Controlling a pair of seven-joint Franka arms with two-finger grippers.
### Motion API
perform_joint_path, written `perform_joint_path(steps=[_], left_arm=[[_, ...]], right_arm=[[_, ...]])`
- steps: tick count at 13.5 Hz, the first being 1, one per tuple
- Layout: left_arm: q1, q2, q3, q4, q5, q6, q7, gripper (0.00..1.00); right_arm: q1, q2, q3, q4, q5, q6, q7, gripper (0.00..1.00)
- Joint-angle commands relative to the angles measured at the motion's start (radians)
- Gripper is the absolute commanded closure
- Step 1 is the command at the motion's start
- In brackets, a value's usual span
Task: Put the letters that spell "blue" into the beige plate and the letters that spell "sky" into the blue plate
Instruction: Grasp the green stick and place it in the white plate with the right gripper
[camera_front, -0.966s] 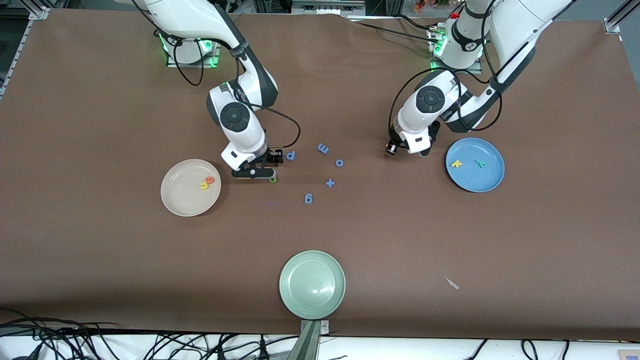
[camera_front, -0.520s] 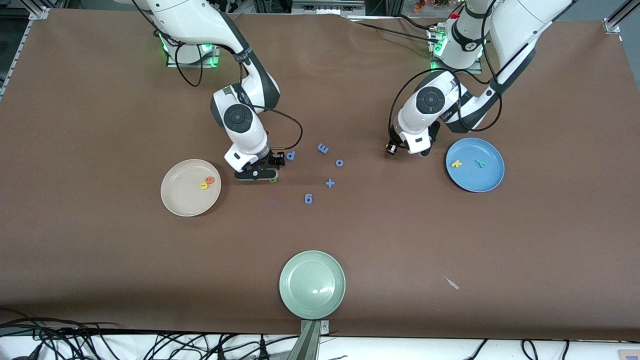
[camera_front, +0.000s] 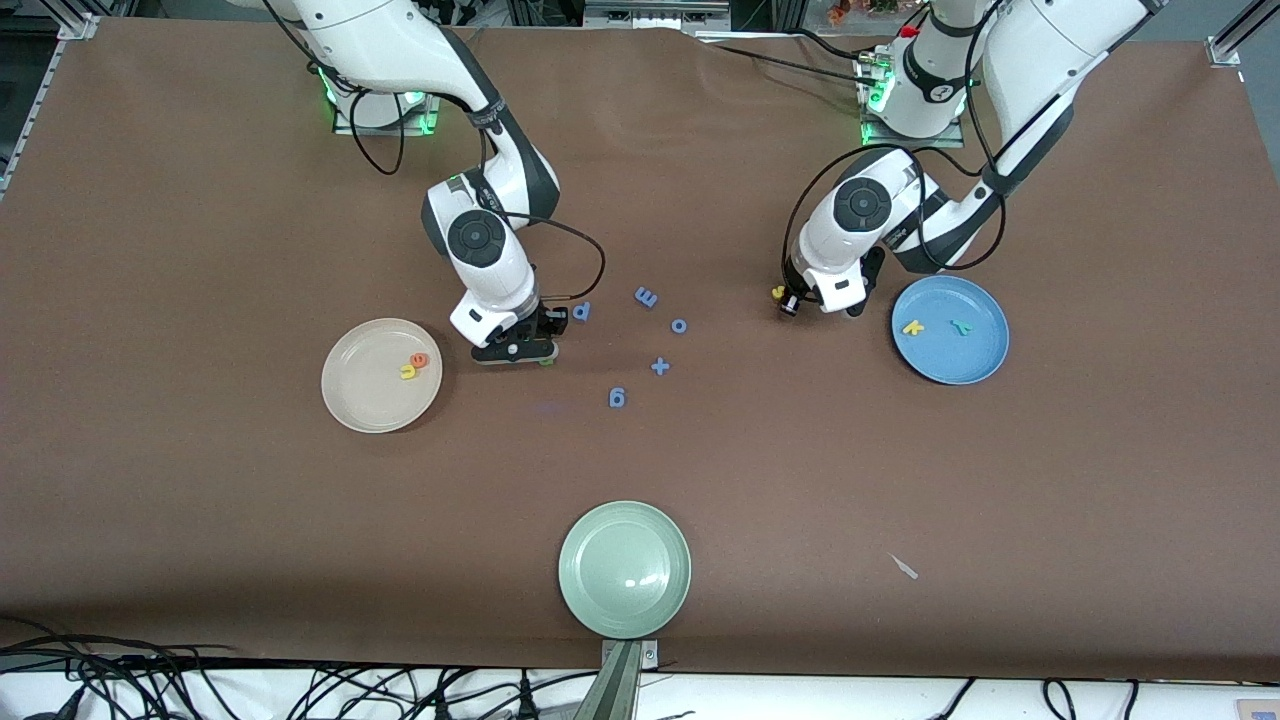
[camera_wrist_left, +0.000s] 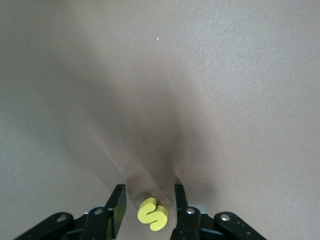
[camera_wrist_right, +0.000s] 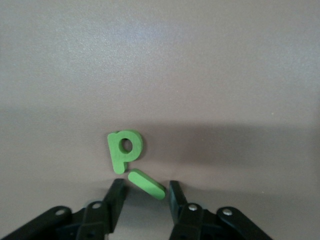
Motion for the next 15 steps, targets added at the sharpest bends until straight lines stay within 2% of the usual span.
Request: perform_joint_path(steps=[1, 9, 10, 15], left_arm=[[-0.009, 0.019, 0.002, 0.02, 0.047, 0.003, -0.043, 0.55], [-0.009, 0.014, -0.007, 0.02, 0.047, 0.001, -0.071, 0.55], [-0.012, 0.014, -0.009, 0.02, 0.047, 0.001, -0.077, 0.55], [-0.033, 0.014, -0.006, 0.02, 0.047, 0.0, -0.092, 0.61]], right_arm=[[0.004, 0.003, -0.015, -0.007, -0.002, 0.013, -0.026, 0.67], [0.0, -0.009, -0.047, -0.007, -0.002, 0.008, -0.086, 0.99], [0.0, -0.023, -0.055, -0.004, 0.0, -0.03, -0.111, 1.0], [-0.013, -0.08, -0.216, 0.125, 0.016, -0.373, -0.38, 1.0]])
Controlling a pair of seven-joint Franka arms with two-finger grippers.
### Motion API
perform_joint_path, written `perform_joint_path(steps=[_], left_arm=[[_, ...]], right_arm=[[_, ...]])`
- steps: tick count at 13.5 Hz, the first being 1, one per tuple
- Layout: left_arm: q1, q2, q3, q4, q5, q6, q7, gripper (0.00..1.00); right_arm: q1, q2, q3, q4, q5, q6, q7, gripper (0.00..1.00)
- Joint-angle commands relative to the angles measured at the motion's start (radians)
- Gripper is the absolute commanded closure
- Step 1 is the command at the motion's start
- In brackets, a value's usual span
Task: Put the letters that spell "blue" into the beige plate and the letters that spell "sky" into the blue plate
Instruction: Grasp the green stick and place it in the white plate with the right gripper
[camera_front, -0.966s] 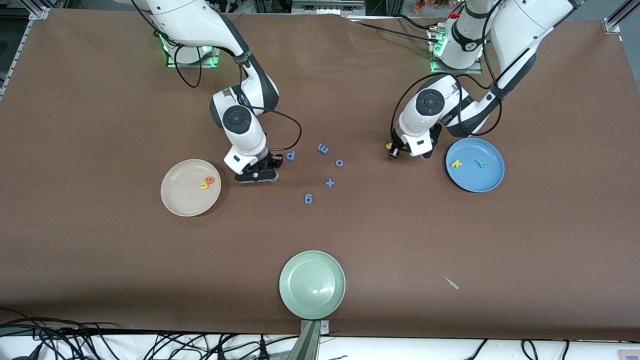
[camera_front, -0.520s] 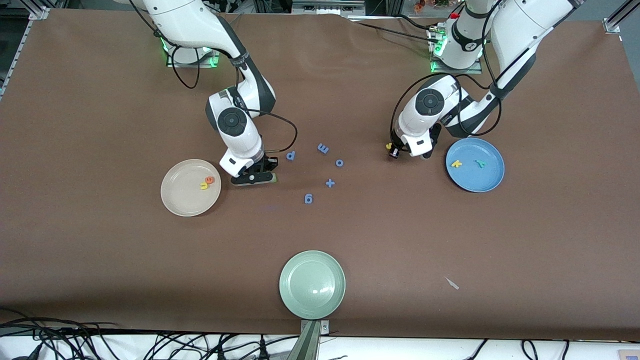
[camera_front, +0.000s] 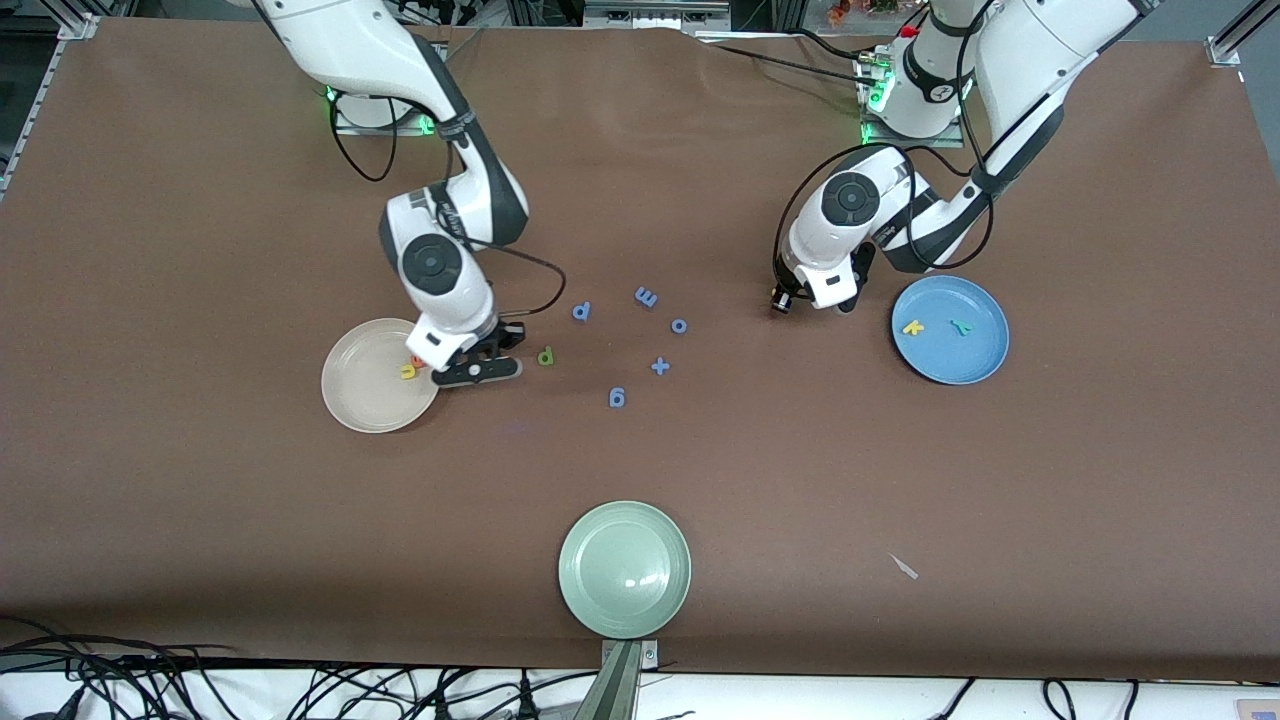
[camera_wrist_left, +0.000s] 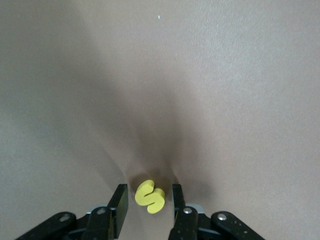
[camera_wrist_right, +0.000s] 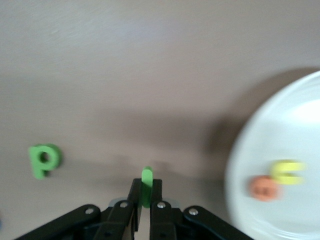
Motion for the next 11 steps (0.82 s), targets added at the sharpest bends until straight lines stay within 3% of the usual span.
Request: perform_joint_path(steps=[1, 3, 5, 6, 9, 11], left_arm=[[-0.002, 0.011, 0.0, 0.013, 0.038, -0.001, -0.034, 0.63], [-0.002, 0.011, 0.002, 0.013, 0.038, -0.001, -0.034, 0.7], [-0.002, 0.011, 0.008, 0.015, 0.039, -0.007, -0.029, 0.83], [0.007, 0.01, 0.008, 0.015, 0.039, -0.008, -0.023, 0.88], [0.038, -0.01, 0.002, 0.05, 0.039, -0.068, -0.017, 0.92], [0.091, -0.027, -0.012, 0.1, 0.025, -0.194, 0.035, 0.95]], right_arm=[[-0.007, -0.042, -0.079, 0.03, 0.015, -0.12, -0.17, 1.0], [-0.007, -0.041, -0.141, 0.008, 0.016, -0.132, -0.29, 1.0], [-0.025, -0.041, -0.173, -0.044, 0.016, -0.106, -0.333, 0.98], [-0.029, -0.041, -0.175, -0.064, 0.016, -0.089, -0.335, 0.91], [-0.036, -0.042, -0.175, -0.07, 0.016, -0.069, -0.335, 0.36], [-0.036, -0.042, -0.173, -0.061, 0.018, -0.074, -0.327, 0.33]])
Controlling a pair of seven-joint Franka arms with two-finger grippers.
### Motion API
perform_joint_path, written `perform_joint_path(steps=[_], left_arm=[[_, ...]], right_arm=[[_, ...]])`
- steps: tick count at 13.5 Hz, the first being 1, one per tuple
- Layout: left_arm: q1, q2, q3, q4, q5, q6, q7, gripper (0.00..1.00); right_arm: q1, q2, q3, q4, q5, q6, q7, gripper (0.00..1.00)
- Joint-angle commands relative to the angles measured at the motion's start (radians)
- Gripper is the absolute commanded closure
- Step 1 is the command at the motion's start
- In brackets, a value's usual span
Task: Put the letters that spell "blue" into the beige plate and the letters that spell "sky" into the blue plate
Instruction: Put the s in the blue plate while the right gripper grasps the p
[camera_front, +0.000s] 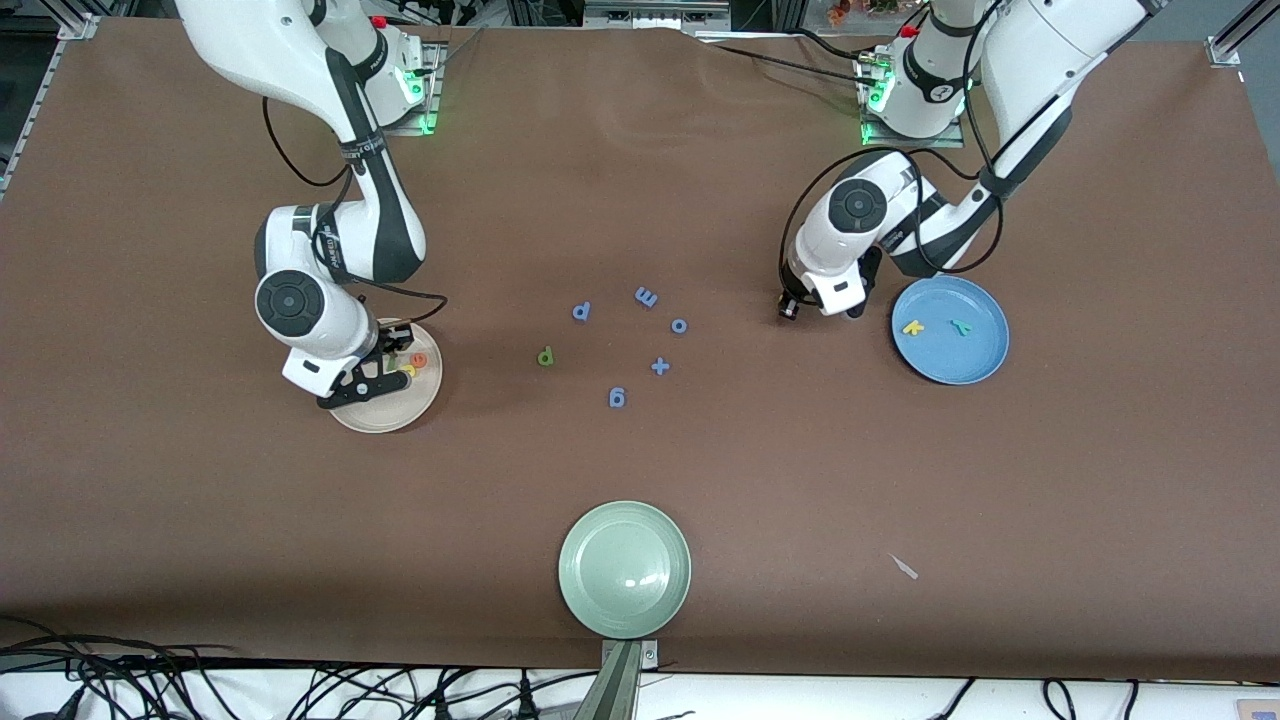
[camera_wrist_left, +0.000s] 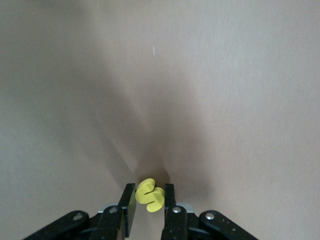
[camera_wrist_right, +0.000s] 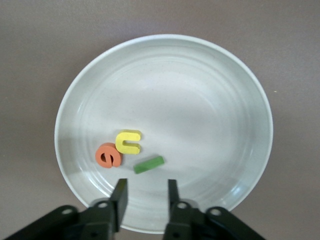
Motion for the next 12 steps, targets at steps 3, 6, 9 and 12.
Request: perform_joint_path(steps=[3, 6, 9, 12], left_arm=[[0.333, -0.052, -0.19, 0.044, 0.021, -0.215, 0.193, 0.94], [0.643, -0.052, -0.394, 0.041, 0.024, -0.299, 0.33, 0.93], [0.754, -0.046, -0.409, 0.031, 0.039, -0.306, 0.481, 0.92], [0.862, -0.046, -0.416, 0.008, 0.058, -0.303, 0.578, 0.86]], right_arm=[[0.009, -0.009, 0.032, 0.069, 0.033, -0.027, 0.051, 0.33], [0.013, 0.023, 0.095, 0.142, 0.147, -0.045, 0.147, 0.28], [0.015, 0.058, 0.188, 0.193, 0.151, -0.03, 0.325, 0.28], [0.083, 0.121, 0.227, 0.224, 0.14, 0.062, 0.518, 0.23]])
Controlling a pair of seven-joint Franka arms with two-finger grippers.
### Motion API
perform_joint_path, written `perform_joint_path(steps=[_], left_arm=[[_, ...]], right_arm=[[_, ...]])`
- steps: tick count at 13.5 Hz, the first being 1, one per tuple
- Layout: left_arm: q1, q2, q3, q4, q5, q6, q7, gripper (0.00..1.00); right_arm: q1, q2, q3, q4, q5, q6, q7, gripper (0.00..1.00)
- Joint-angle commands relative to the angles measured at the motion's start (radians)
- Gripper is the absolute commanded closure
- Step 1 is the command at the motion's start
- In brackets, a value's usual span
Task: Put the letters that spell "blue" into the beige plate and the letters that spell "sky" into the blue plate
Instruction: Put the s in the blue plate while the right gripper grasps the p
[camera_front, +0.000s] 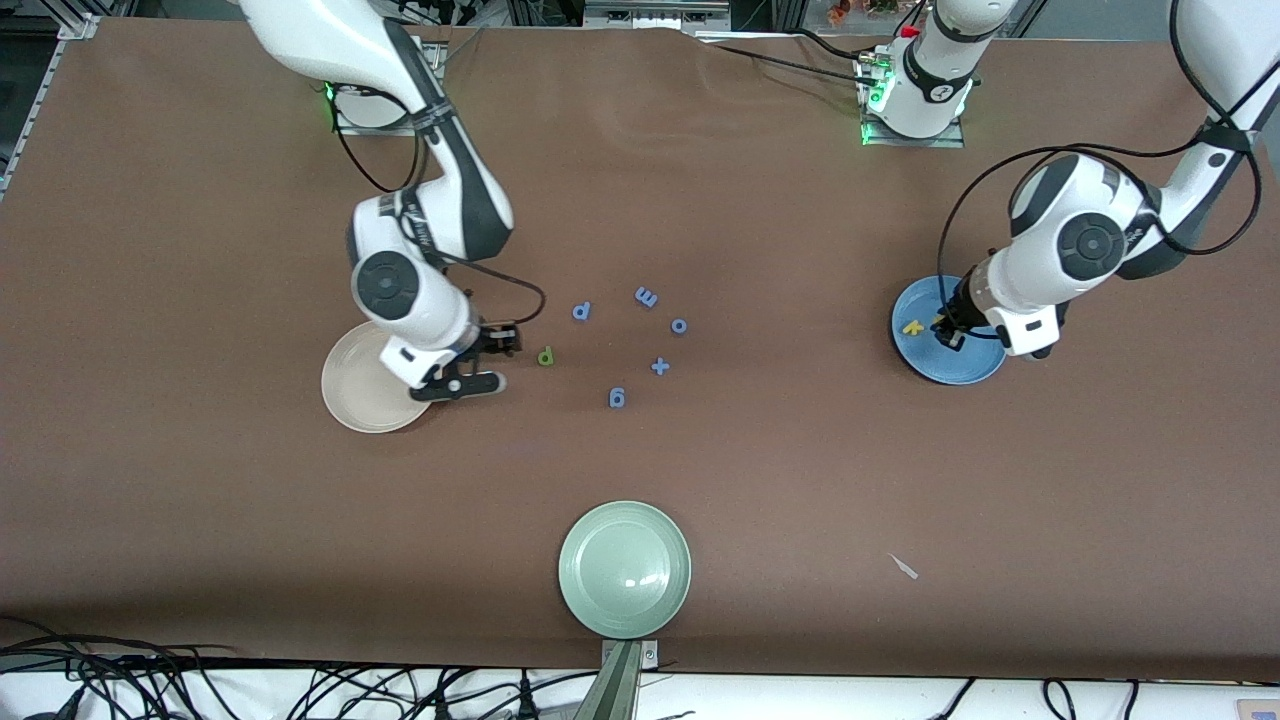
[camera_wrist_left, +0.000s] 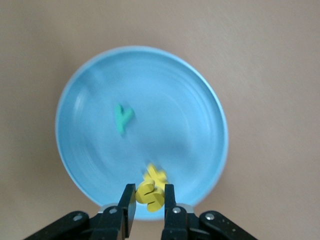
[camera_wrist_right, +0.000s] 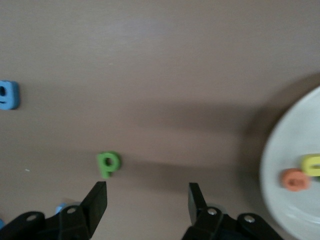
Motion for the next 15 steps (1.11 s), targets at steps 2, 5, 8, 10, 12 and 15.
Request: perform_joint_path(steps=[2, 5, 8, 10, 12, 15], left_arm=[[0.057, -0.012, -0.023, -0.026, 0.032, -0.006, 0.041, 0.68], [0.086, -0.012, -0.024, -0.021, 0.018, -0.007, 0.027, 0.15], [0.091, -0.012, -0.024, -0.011, 0.016, -0.007, 0.03, 0.0], [0.117, -0.016, -0.041, 0.02, 0.016, -0.007, 0.041, 0.0], [0.117, -0.016, -0.067, 0.076, 0.018, -0.031, 0.041, 0.0], [0.108, -0.012, -0.096, 0.211, 0.015, -0.16, 0.059, 0.0]], right_arm=[[0.082, 0.092, 0.003, 0.037, 0.01, 0.091, 0.141, 0.23], [0.1, 0.1, 0.003, -0.008, 0.007, 0.142, 0.164, 0.23], [0.102, 0.105, 0.002, -0.036, 0.006, 0.193, 0.16, 0.23], [0.1, 0.103, 0.002, -0.036, 0.006, 0.193, 0.155, 0.25], [0.102, 0.105, 0.002, -0.036, 0.006, 0.196, 0.16, 0.31], [0.103, 0.108, 0.002, -0.039, 0.004, 0.197, 0.16, 0.43]])
